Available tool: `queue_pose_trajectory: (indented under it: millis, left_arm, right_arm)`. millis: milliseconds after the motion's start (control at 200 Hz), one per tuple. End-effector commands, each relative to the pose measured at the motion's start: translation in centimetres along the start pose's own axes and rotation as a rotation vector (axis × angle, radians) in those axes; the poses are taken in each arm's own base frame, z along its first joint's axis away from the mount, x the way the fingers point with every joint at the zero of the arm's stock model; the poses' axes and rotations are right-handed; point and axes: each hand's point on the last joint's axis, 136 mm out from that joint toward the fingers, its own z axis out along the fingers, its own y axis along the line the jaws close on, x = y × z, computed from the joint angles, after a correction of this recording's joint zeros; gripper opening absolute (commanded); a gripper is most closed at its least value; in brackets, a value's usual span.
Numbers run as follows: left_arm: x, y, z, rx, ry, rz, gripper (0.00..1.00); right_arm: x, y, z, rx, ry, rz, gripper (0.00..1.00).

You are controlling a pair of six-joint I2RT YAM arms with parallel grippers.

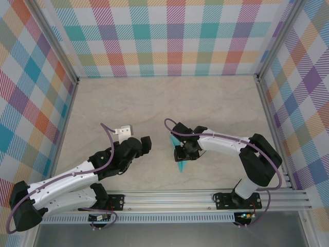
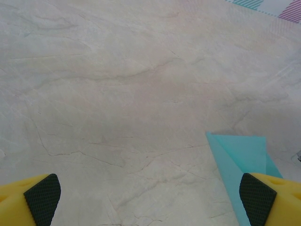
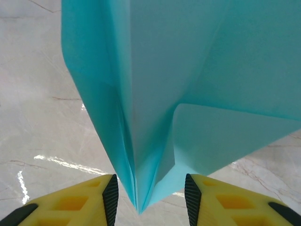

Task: Fold a paper plane with a square sheet of paper (fold left side to right side)
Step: Pick up the paper plane at the center of the table.

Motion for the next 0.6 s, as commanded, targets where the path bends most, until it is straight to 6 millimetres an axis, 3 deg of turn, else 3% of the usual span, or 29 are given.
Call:
queue_pose_trajectory:
  millis: [0, 340, 595]
  left_arm:
    - [-0.5, -0.2, -0.6, 0.01, -0.012, -0.002, 1.0]
    - [-0.3, -1.1, -0.6, 0.052, 0.005, 0.023, 1.0]
    - [-0.2, -1.7, -0.4, 0.075, 0.016, 0.033, 1.0]
  right_arm:
    - [-0.8, 1.0, 0.3, -0.017, -0.012, 0.005, 0.41]
    - [-1.4, 1.5, 1.5, -0.019, -0.001, -0.002, 0.32]
    - [-1.5, 1.8, 1.9, -0.021, 0.003, -0.012, 0.32]
